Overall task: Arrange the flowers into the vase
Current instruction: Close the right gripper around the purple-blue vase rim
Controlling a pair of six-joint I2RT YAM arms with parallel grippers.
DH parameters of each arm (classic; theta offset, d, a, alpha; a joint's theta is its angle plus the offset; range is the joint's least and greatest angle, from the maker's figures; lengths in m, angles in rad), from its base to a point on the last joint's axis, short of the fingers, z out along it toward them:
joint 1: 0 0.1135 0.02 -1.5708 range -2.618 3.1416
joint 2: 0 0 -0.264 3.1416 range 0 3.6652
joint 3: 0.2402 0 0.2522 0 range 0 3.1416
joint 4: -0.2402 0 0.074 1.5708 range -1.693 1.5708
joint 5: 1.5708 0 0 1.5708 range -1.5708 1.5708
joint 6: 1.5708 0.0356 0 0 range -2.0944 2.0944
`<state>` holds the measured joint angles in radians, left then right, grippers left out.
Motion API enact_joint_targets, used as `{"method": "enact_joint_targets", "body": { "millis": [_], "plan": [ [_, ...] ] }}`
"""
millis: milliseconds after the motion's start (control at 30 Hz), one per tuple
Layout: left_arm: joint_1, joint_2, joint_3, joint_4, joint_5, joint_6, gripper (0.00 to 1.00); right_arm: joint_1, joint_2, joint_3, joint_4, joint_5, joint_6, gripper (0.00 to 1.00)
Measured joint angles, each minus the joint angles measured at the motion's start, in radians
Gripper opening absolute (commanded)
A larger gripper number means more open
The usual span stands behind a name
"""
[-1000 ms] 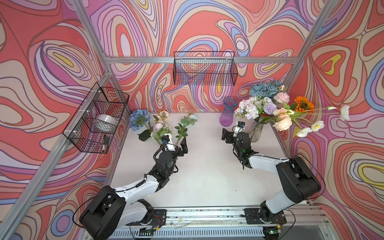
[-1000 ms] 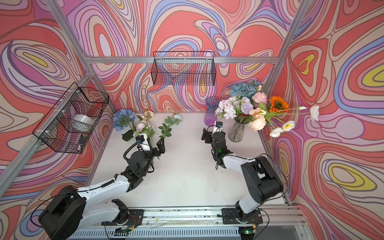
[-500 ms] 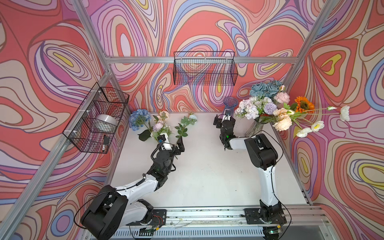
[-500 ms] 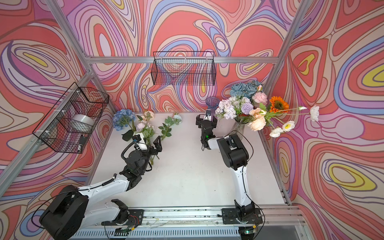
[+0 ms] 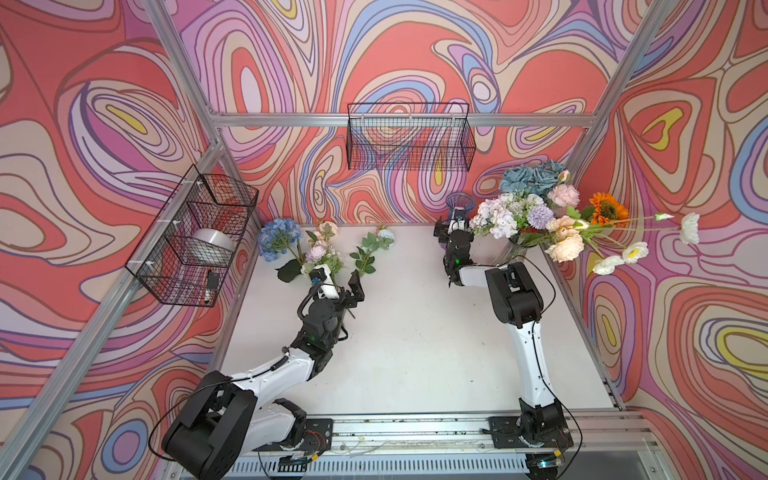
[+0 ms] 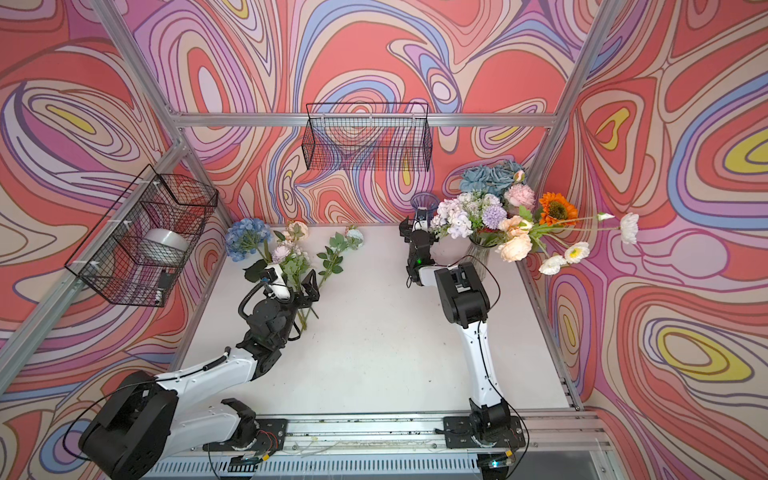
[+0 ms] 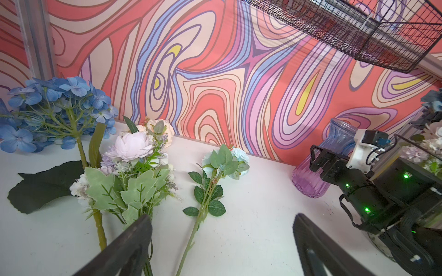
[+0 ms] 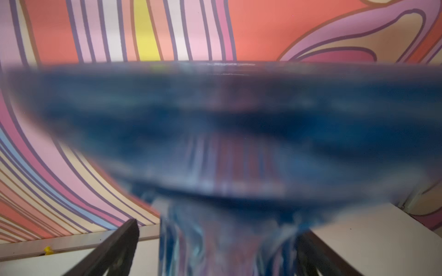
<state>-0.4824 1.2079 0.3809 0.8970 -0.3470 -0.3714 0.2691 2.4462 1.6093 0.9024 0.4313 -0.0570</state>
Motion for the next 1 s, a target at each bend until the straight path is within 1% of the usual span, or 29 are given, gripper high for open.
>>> {"method": "enact_joint_targets", "body": {
  "millis": [133,233,267,300,333,400,500,600,700,800,867,1000],
  "plan": [
    [0.004,0.0,0.0,0.001,0.007,-0.001,0.95,-0.014,0.035,0.072,-0.003,-0.027,-0.014,0.97],
    [0.006,0.0,0.0,0.001,0.008,-0.005,0.95,-0.028,0.054,0.119,-0.012,-0.048,-0.036,0.93],
    [0.006,0.0,0.0,0.0,0.008,-0.007,0.95,-0.03,0.057,0.13,-0.017,-0.055,-0.043,0.89],
    [0.006,0.0,0.0,0.0,0.009,-0.007,0.95,-0.034,0.06,0.143,-0.024,-0.063,-0.052,0.83],
    [0.006,0.0,0.0,0.0,0.009,-0.007,0.95,-0.037,0.063,0.155,-0.028,-0.071,-0.06,0.74],
    [0.006,-0.001,0.0,0.0,0.009,-0.008,0.95,-0.04,0.066,0.172,-0.035,-0.084,-0.063,0.62],
    [0.006,-0.004,0.0,0.0,0.009,-0.007,0.95,-0.039,0.066,0.18,-0.038,-0.101,-0.068,0.51],
    [0.006,-0.009,0.0,0.0,0.008,-0.007,0.95,-0.039,0.066,0.178,-0.035,-0.117,-0.068,0.44],
    [0.007,-0.016,0.0,0.0,0.005,-0.007,0.95,-0.04,0.054,0.146,-0.01,-0.129,-0.062,0.4],
    [0.018,-0.024,-0.002,0.0,-0.003,-0.009,0.95,-0.032,0.005,0.063,0.014,-0.141,-0.067,0.39],
    [0.04,-0.03,-0.008,-0.002,-0.003,-0.029,0.95,-0.018,-0.042,-0.011,0.034,-0.143,-0.077,0.39],
    [0.116,-0.036,-0.037,-0.004,0.009,-0.099,0.95,0.039,-0.152,-0.184,0.066,-0.15,-0.095,0.39]
  ]
}}
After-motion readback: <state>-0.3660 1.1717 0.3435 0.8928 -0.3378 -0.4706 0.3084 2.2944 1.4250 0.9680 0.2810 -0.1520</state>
